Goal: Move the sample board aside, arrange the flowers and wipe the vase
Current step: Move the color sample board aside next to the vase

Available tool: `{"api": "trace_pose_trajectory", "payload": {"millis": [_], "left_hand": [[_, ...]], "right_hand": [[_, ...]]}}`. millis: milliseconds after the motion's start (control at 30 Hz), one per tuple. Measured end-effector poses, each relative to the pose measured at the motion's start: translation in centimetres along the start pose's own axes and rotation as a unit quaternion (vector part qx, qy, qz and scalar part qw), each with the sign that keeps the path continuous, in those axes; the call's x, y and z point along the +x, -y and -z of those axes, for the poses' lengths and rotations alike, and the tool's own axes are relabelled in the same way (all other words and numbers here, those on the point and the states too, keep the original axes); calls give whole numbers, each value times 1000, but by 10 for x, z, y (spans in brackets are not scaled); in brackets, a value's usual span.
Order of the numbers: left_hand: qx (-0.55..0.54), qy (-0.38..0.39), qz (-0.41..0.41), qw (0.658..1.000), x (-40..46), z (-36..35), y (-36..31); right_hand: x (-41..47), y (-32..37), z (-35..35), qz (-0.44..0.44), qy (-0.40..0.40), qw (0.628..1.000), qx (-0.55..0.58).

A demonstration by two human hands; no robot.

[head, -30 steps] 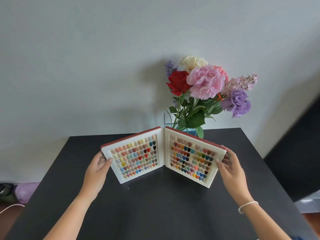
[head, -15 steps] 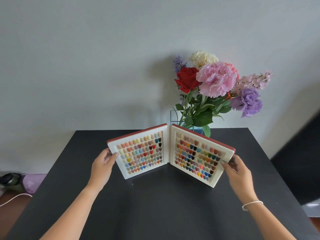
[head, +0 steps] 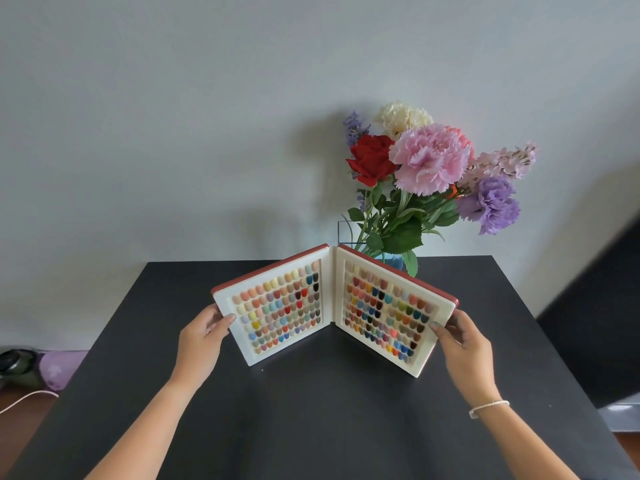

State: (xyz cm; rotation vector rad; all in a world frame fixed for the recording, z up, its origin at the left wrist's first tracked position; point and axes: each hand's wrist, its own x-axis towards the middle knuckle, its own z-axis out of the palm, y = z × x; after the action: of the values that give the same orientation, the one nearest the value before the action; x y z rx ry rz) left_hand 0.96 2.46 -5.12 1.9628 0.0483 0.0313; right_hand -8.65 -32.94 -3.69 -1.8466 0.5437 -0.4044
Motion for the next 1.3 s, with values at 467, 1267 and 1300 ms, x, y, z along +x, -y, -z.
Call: {"api": "trace_pose_trajectory", "payload": {"millis": [467, 1267, 1300], "left_hand": [[25, -104, 2, 994, 19, 74, 22], [5, -217, 22, 976, 167, 184, 70], [6, -213, 24, 977, 172, 182, 74]], "right_hand": [[-2, 35, -94, 18, 63, 993, 94], [71, 120, -325, 54, 108, 990, 71], [73, 118, -328, 50, 107, 990, 71]]}}
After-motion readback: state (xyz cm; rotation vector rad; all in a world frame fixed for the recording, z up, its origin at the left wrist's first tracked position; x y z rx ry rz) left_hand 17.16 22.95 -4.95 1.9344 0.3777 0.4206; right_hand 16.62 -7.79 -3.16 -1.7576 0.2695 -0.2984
